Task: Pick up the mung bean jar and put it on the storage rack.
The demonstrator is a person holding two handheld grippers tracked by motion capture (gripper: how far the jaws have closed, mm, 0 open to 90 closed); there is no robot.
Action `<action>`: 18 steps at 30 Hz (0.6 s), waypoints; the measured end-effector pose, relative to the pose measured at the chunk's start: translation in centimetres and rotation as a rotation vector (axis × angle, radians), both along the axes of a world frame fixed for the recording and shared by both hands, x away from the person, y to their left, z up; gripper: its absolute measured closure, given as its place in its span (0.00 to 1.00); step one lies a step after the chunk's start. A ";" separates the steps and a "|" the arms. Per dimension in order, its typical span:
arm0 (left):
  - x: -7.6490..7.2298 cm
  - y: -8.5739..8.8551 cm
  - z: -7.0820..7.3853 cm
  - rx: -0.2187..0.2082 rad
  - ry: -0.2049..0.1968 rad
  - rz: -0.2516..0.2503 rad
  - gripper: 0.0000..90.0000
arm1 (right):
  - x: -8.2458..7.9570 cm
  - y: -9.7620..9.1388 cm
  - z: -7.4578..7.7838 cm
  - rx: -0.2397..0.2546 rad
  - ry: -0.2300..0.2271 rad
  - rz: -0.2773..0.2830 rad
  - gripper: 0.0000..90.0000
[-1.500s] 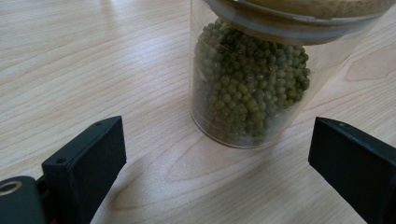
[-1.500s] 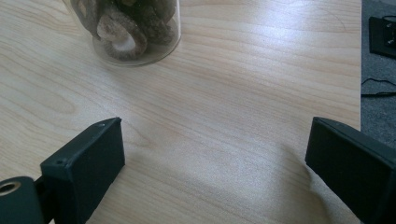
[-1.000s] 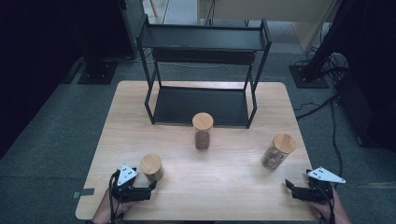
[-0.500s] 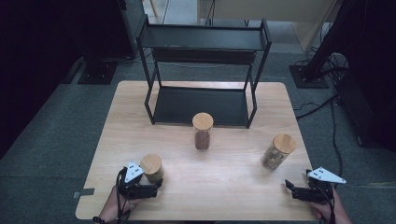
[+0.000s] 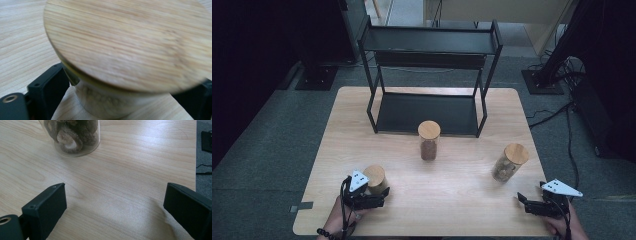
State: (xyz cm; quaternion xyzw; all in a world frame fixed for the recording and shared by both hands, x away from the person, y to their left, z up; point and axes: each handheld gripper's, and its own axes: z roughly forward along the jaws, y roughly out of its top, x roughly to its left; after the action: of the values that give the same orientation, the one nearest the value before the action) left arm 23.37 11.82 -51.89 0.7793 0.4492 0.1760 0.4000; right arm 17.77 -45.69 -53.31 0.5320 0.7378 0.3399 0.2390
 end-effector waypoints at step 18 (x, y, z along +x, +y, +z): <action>0.5 -1.0 0.6 0.050 -0.019 0.051 0.28 | 0.0 0.0 0.0 0.001 -0.002 0.004 0.05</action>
State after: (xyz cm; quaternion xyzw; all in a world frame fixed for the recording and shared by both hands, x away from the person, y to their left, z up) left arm 23.90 10.82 -51.33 0.7758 0.4605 0.2044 0.3800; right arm 17.76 -45.74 -53.30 0.5304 0.7384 0.3411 0.2389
